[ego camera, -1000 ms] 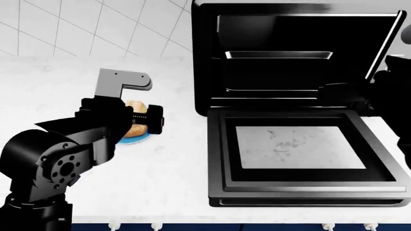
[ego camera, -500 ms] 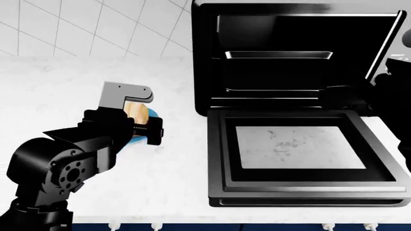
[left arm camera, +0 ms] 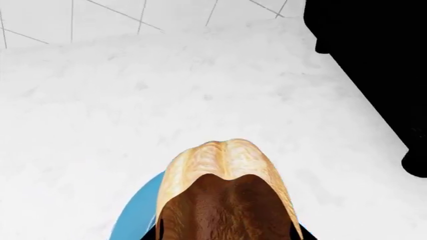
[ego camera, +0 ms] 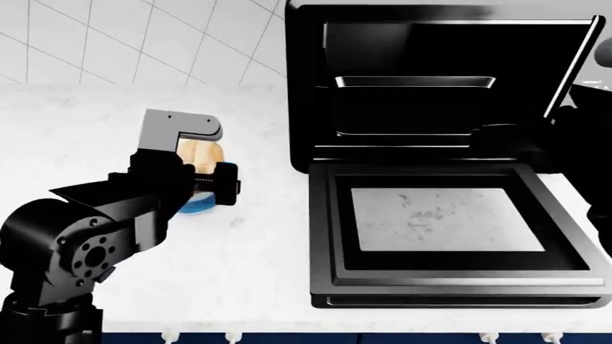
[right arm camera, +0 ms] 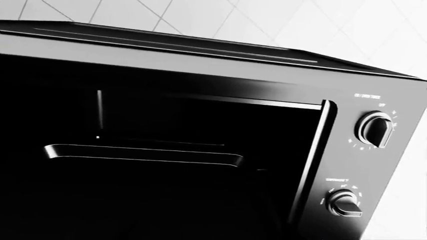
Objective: Place the bread on the tray of the toaster oven.
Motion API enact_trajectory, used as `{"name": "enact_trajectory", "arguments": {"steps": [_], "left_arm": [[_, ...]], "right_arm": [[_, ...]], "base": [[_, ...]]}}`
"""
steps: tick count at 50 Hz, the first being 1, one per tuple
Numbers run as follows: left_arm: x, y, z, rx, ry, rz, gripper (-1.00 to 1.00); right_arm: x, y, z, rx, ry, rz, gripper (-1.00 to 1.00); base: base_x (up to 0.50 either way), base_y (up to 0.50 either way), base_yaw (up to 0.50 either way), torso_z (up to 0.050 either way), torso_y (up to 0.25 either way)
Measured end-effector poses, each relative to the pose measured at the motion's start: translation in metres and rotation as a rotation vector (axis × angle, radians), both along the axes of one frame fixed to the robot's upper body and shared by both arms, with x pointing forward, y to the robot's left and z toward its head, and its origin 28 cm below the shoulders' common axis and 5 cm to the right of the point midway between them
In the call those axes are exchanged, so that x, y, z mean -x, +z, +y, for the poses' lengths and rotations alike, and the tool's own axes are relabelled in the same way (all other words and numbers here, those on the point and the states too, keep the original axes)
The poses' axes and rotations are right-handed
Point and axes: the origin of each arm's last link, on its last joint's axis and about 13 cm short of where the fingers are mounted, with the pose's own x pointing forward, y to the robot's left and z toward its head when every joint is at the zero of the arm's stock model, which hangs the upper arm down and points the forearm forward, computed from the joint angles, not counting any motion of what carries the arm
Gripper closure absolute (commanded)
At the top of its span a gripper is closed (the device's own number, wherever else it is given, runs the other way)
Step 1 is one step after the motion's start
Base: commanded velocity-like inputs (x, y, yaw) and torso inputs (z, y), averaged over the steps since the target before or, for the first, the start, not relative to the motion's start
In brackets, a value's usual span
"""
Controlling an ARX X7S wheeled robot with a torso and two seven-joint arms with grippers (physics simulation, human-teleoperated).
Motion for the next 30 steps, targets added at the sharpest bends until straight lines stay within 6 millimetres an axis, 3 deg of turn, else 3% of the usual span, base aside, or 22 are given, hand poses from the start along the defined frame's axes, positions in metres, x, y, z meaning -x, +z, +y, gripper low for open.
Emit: {"name": "enact_trajectory", "arguments": {"steps": [14, 30], "left_arm": [[0.021, 0.037, -0.002, -0.014, -0.124, -0.081, 1.0], [0.068, 0.084, -0.006, -0.003, -0.349, -0.19, 1.0]], "right_arm": [[0.006, 0.002, -0.002, 0.0, -0.009, -0.002, -1.0], [0.02, 0.008, -0.003, 0.0, -0.008, -0.012, -1.0]], "base": [[0.0, 0.0, 0.0, 0.0, 0.0], [0.0, 0.0, 0.0, 0.0, 0.001]]}}
